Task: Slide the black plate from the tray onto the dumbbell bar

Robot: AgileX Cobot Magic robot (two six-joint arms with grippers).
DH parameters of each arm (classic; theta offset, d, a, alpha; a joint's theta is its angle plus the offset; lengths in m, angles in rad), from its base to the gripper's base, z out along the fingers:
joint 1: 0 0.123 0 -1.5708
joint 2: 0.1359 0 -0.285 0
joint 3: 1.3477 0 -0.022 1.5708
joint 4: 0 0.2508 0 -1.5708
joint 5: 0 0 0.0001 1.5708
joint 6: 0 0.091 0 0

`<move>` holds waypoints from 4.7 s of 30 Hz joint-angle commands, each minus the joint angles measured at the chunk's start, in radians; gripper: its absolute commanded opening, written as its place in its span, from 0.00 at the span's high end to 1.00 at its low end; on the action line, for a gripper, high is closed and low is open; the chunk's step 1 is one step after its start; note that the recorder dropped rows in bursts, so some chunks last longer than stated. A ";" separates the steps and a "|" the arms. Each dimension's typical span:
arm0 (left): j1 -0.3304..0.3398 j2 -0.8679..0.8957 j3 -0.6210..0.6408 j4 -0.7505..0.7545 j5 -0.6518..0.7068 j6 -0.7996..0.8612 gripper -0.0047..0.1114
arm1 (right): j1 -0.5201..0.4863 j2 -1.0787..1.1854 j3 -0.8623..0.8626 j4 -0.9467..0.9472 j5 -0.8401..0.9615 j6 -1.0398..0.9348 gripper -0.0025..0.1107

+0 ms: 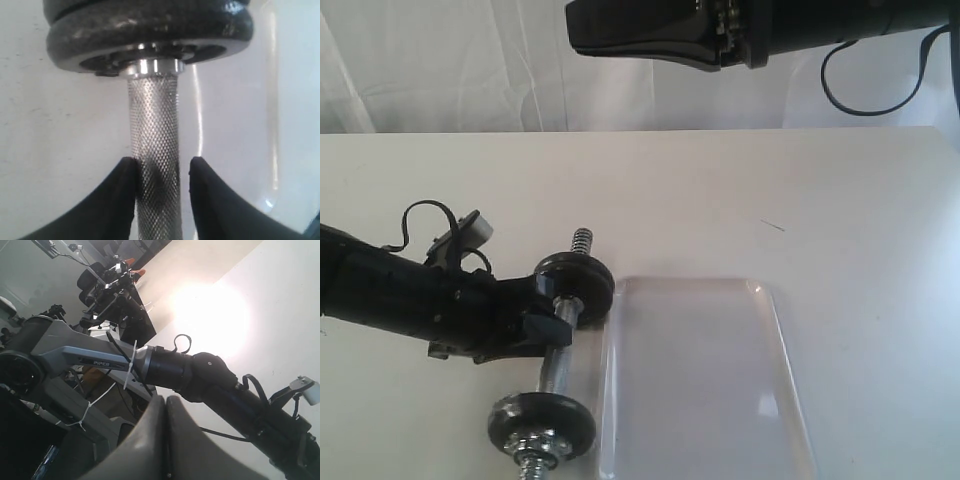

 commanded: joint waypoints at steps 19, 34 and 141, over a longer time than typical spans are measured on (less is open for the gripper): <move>-0.009 -0.025 -0.007 -0.039 0.061 0.004 0.60 | 0.002 -0.009 -0.003 0.004 0.005 -0.008 0.98; 0.120 -0.195 -0.007 0.078 0.121 -0.010 0.96 | 0.002 -0.009 -0.003 0.002 0.005 -0.008 0.98; 0.285 -1.690 0.739 1.428 -0.238 -1.101 0.96 | 0.000 -0.009 -0.003 -0.238 -0.212 0.009 0.98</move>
